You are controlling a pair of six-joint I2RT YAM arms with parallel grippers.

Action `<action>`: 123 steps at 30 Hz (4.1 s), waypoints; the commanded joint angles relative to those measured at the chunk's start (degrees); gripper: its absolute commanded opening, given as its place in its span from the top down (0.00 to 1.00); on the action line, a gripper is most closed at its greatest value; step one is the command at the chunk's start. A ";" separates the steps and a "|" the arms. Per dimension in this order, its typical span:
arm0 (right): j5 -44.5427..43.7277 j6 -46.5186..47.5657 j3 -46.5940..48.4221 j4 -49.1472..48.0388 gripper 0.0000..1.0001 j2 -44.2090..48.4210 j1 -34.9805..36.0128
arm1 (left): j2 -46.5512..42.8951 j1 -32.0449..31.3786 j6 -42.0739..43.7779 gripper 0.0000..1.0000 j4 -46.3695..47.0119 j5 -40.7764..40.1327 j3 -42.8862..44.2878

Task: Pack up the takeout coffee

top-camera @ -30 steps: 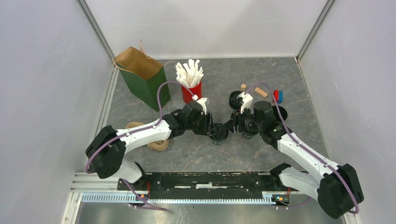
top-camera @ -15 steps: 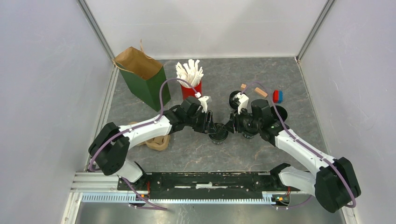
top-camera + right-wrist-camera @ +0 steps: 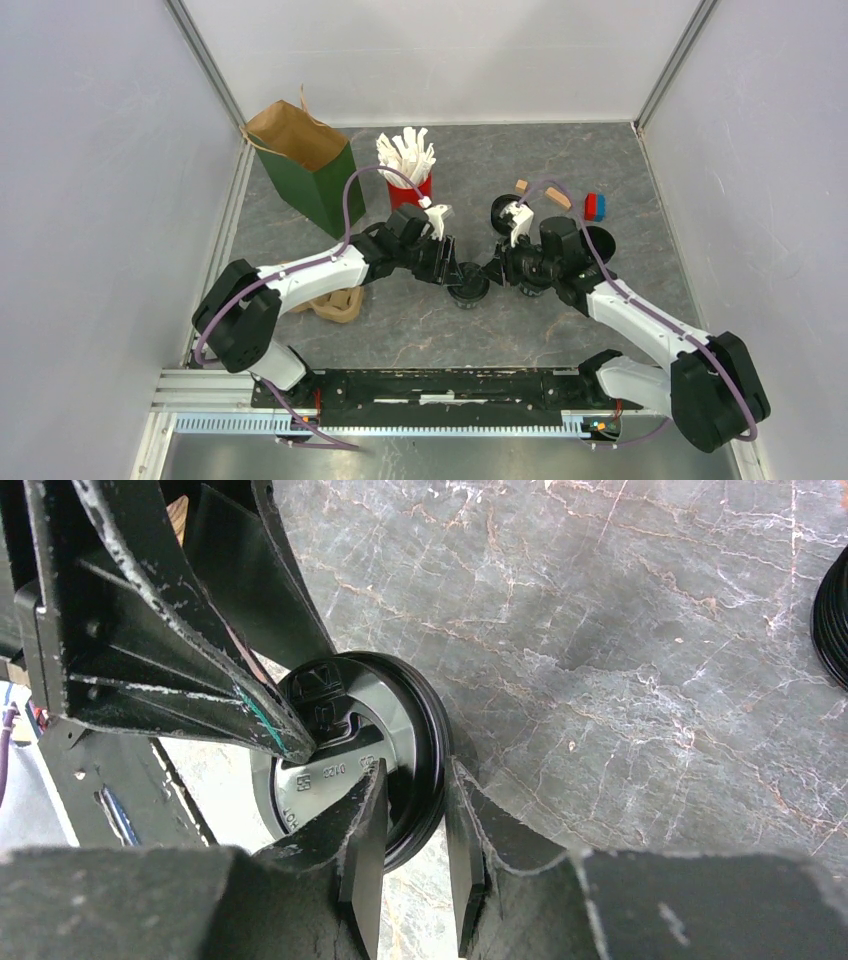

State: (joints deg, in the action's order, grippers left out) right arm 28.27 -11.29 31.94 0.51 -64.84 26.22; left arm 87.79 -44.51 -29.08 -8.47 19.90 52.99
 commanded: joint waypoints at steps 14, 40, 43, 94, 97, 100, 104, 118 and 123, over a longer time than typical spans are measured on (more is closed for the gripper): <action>-1.27 -6.42 -20.35 -12.04 0.69 3.31 -2.51 | 4.59 1.10 5.18 0.48 -2.41 -2.12 -4.40; 10.57 6.03 6.48 0.77 0.58 -7.13 -2.85 | 7.26 1.36 18.45 0.45 -4.67 9.80 4.84; 9.15 4.98 5.96 0.49 0.60 -8.37 -2.87 | 7.25 1.36 18.36 0.46 -4.36 9.53 4.25; 2.32 -2.50 3.25 0.68 0.71 0.41 4.38 | -12.89 4.52 -9.18 0.49 13.46 3.28 -13.03; 1.66 -2.59 1.88 0.00 0.71 0.05 4.71 | -11.74 4.53 -10.38 0.50 15.70 3.67 -13.88; 1.39 -2.41 0.46 -0.12 0.71 -0.17 4.79 | -10.20 4.54 -11.68 0.50 18.71 4.91 -14.66; 1.00 -2.51 -1.20 -1.82 0.71 -0.16 4.80 | -7.77 4.52 -12.87 0.51 21.02 5.76 -15.39; 0.74 -2.63 -4.27 -2.93 0.71 0.38 4.83 | -3.19 4.48 -14.75 0.53 24.17 6.26 -16.46; -0.99 -2.53 -6.99 -2.74 0.70 2.00 4.79 | -3.52 3.70 -14.61 0.54 20.12 1.55 -18.89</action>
State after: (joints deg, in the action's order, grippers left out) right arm 29.91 -14.15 28.42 -5.89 -63.26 30.72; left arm 83.64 -40.27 -42.81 13.74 26.13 36.84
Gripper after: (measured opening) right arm 0.291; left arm 0.473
